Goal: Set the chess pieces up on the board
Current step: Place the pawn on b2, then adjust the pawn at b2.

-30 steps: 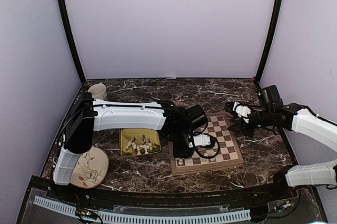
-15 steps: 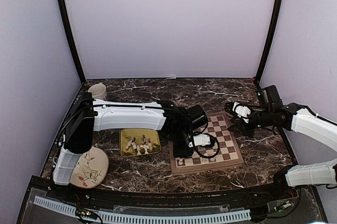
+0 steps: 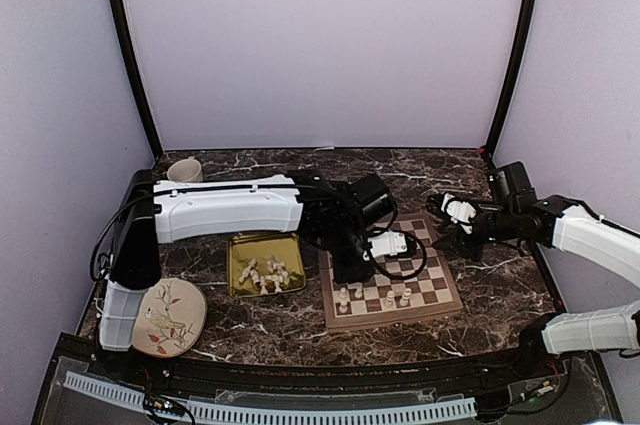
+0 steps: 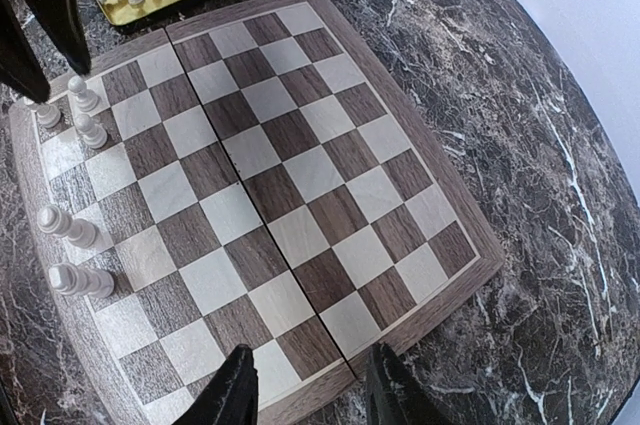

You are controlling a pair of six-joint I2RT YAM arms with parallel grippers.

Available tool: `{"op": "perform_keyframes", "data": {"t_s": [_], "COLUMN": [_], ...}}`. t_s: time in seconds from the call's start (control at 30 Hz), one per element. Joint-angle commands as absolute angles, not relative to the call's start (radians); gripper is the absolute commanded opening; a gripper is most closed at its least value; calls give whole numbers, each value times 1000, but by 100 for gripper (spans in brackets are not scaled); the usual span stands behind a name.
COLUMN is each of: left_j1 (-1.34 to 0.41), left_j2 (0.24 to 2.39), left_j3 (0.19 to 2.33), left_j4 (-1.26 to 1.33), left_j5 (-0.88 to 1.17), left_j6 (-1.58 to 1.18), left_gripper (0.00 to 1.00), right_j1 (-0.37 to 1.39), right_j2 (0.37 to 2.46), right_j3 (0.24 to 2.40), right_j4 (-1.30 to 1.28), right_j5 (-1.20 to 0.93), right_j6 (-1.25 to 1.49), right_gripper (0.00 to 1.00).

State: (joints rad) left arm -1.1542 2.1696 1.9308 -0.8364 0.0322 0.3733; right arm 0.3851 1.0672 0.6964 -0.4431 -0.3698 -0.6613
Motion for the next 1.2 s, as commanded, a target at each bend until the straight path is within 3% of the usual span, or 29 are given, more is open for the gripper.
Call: {"op": "perform_keyframes", "data": {"t_s": [0.0, 0.37, 0.57, 0.77, 1.17], "left_j1": [-1137, -850, -685, -565, -516], "left_j2": [1976, 1651, 1563, 1505, 1412], "left_j3": [1869, 1431, 1254, 1133, 1081], "left_j4": [-834, -622, -495, -377, -332], "left_j5": [21, -7, -4, 48, 83], "left_j6": [337, 83, 39, 47, 58], "left_gripper": [25, 26, 30, 30, 30], "right_j1": [381, 393, 519, 657, 795], "right_j2": [1077, 1069, 1258, 1429, 1700], "right_j3": [693, 777, 901, 991, 1144], "right_j4": [-438, -480, -555, -602, -710], "right_j5": [-383, -515, -462, -419, -370], "right_j6": [-667, -654, -698, -705, -709], "right_gripper": [37, 37, 36, 31, 10]}}
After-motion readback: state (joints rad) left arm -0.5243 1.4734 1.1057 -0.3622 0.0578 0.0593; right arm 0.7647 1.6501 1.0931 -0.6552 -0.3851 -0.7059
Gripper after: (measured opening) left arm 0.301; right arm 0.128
